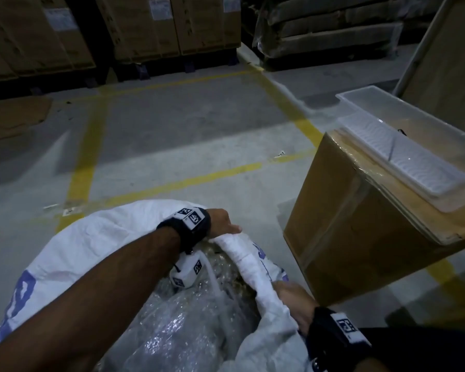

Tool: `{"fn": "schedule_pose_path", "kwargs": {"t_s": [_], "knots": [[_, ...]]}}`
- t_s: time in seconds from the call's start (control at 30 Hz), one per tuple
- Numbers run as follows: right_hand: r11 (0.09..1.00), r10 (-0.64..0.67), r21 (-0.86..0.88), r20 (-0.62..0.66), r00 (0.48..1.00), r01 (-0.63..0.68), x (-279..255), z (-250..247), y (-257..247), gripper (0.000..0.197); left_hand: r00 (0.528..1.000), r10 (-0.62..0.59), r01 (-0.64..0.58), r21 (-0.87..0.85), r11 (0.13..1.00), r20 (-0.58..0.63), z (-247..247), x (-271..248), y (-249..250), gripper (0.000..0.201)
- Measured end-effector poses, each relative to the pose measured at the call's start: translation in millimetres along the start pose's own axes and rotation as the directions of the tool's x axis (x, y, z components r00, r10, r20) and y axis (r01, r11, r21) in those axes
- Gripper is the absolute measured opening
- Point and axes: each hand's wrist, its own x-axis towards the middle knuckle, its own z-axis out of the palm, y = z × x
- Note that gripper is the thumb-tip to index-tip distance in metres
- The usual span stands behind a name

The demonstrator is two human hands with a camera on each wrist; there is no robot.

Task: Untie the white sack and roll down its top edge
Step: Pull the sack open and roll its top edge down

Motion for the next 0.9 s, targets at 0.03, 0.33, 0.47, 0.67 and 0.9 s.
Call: {"fn": "schedule_pose_path", "kwargs": {"t_s": [0.03, 0.33, 0.47, 0.67, 0.9], "knots": [[0.995, -0.045, -0.089, -0.111, 0.993, 0.035, 3, 3, 0, 0.043, 1.000, -0.020, 0.020, 0.006, 1.000, -0.001, 0, 2, 0, 0.056], [0.841, -0.178, -0.539, -0.352, 0.919, -0.043, -26, 4, -20, 0.065, 0.999, -0.034, 0.033, -0.072, 0.997, -0.013, 2, 4, 1, 0.051], [0.791, -0.130, -0.608, -0.284, 0.950, -0.074, -43, 14, -18, 0.052, 0.999, -0.024, 0.021, -0.078, 0.997, -0.040, -2, -6, 6, 0.052], [0.828, -0.108, -0.553, -0.318, 0.942, -0.092, -52, 18, -20, 0.023, 0.974, 0.036, -0.022, 0.064, 0.998, -0.223, -19, -63, 16, 0.052], [0.902, -0.157, -0.432, -0.358, 0.921, -0.014, -53, -1, -18, 0.032, 0.924, 0.196, -0.114, 0.255, 0.960, -0.328, -41, -195, 35, 0.042]]}}
